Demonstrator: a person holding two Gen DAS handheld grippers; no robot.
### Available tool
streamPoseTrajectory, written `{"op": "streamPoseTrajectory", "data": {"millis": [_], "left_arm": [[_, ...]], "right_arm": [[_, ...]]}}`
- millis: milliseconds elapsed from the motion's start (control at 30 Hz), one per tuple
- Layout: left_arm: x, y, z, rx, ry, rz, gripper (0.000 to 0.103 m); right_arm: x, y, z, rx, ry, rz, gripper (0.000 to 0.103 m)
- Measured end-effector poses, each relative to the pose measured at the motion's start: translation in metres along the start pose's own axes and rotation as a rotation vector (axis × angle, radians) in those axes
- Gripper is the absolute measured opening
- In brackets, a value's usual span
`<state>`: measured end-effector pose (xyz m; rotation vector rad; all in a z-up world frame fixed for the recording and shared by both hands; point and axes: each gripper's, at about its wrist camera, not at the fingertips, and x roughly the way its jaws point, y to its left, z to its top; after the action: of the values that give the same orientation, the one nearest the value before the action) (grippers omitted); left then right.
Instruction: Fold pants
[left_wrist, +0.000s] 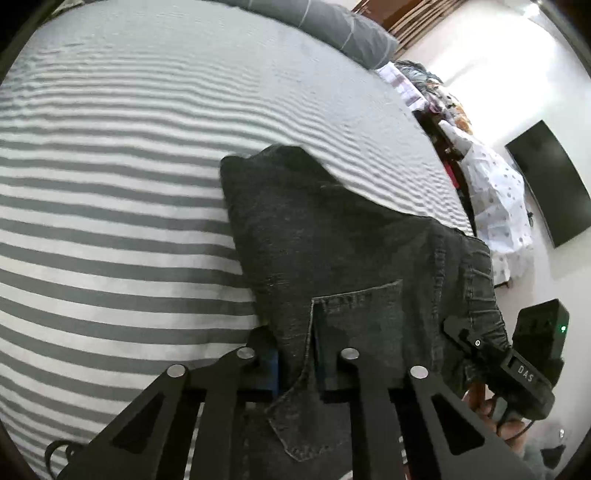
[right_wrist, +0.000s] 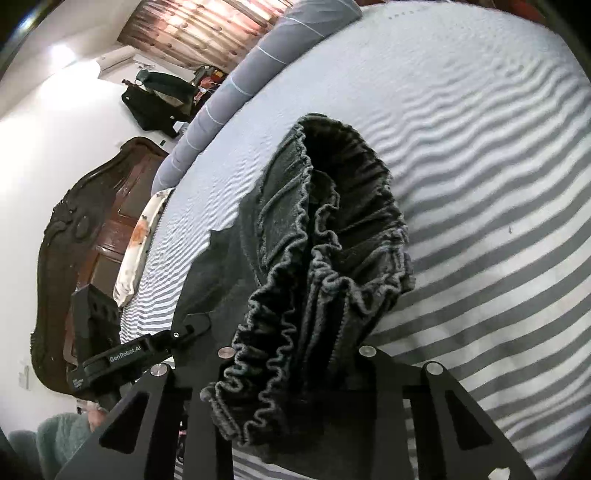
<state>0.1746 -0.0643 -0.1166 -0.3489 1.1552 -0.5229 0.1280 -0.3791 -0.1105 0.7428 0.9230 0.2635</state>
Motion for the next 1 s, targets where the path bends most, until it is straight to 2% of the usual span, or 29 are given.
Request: {"op": "streamPoseTrajectory", "data": {"millis": [100,200,333,400,567,700,867,1000], "left_arm": [[-0.015,-0.006,0.004,-0.001,-0.017,-0.034,0.011],[-0.036,-0.007,0.011,0.007,-0.048,-0.037,0.011],[-0.070,0.013,0.023,-0.010,-0.090,-0.043,0.011],[-0.089,0.026,0.036,-0.004,-0.112,-0.020,0.011],[-0.125,0.062,0.067,0.000,-0.154,0.056,0.011],[-0.140,0.096,0.096,-0.030,-0.168,0.109,0.011],[-0.138,0.133,0.121,-0.038,-0.166,0.185,0.011],[-0.123,0.156,0.136,-0.033,-0.148,0.241,0.012]], "right_arm": [[-0.005,0.027,0.003,-0.024,-0.009,-0.026,0.026],[-0.008,0.050,0.005,-0.048,-0.010,-0.033,0.026],[0.001,0.083,0.014,-0.076,-0.013,-0.002,0.026],[0.012,0.102,0.021,-0.094,-0.005,0.012,0.026],[0.058,0.154,0.034,-0.134,0.032,0.055,0.026],[0.105,0.185,0.046,-0.131,0.069,0.083,0.026],[0.162,0.207,0.055,-0.102,0.118,0.085,0.026],[0.201,0.211,0.058,-0.095,0.148,0.056,0.026]]}}
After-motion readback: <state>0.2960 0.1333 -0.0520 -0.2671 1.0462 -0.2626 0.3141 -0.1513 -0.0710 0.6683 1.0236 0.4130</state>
